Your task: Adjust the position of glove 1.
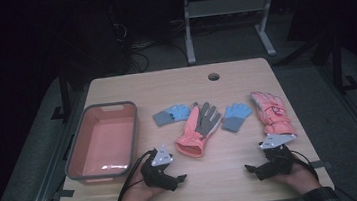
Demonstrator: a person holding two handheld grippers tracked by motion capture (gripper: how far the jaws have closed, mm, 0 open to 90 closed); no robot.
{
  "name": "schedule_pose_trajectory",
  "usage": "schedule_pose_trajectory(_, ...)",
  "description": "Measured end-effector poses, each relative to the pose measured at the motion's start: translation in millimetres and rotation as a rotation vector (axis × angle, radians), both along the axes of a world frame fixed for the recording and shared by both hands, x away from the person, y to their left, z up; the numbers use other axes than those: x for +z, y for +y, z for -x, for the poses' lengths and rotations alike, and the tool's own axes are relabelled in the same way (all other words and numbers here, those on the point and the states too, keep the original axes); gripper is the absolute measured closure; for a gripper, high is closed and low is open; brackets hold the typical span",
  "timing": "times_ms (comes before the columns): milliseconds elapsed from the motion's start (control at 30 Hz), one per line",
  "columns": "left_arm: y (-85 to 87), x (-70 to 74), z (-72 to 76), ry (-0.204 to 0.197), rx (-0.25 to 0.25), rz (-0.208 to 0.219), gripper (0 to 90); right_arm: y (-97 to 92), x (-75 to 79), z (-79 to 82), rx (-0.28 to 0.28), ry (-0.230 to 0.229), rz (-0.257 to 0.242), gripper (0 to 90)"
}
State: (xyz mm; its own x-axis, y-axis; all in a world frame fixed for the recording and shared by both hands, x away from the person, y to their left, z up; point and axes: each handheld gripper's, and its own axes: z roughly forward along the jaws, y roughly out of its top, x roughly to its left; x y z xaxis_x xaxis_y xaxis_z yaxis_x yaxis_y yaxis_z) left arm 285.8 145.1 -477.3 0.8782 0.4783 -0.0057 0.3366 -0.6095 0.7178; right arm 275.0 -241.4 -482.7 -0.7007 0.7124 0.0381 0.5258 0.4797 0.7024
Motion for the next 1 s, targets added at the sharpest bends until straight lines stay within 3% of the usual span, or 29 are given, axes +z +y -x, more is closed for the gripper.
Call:
schedule_pose_trajectory(167, -0.1, -0.3, 0.2, -0.001, 0.001, 0.005, 12.5, 0.0, 0.0, 0.0, -0.001, 0.0, 0.0, 1.4)
schedule_pose_trajectory(300, 0.5, -0.3, 0.5, -0.001, -0.002, 0.01, 12.6, -1.8, 0.8, 0.6, -0.024, -0.006, -0.013, 7.4)
schedule_pose_trajectory(367, 1.0, -0.1, 0.2, -0.003, -0.007, 0.003, 12.6, -1.9, 0.9, 0.9, -0.021, -0.009, -0.013, 9.0)
schedule_pose_trajectory(400, 1.4, -0.2, 0.2, -0.004, -0.009, 0.004, 12.6, -2.6, 2.8, 1.5, -0.016, -0.01, -0.014, 15.8)
schedule_pose_trajectory(467, 1.5, -0.2, 0.3, -0.004, -0.01, 0.004, 12.6, -2.8, 4.2, 1.4, -0.014, -0.011, -0.014, 16.6)
schedule_pose_trajectory(633, 2.2, -0.3, 1.2, 0.0, -0.008, 0.009, 12.6, -4.6, 12.6, 0.8, -0.052, -0.019, -0.029, 36.2)
schedule_pose_trajectory(867, 2.7, -0.2, 1.2, -0.002, -0.012, 0.007, 12.6, -0.1, 29.2, -6.0, -0.085, -0.054, -0.049, 73.1)
schedule_pose_trajectory(1000, 2.7, 0.1, 0.9, -0.005, -0.014, 0.004, 12.6, 2.1, 31.8, -12.1, -0.098, -0.04, -0.049, 88.1)
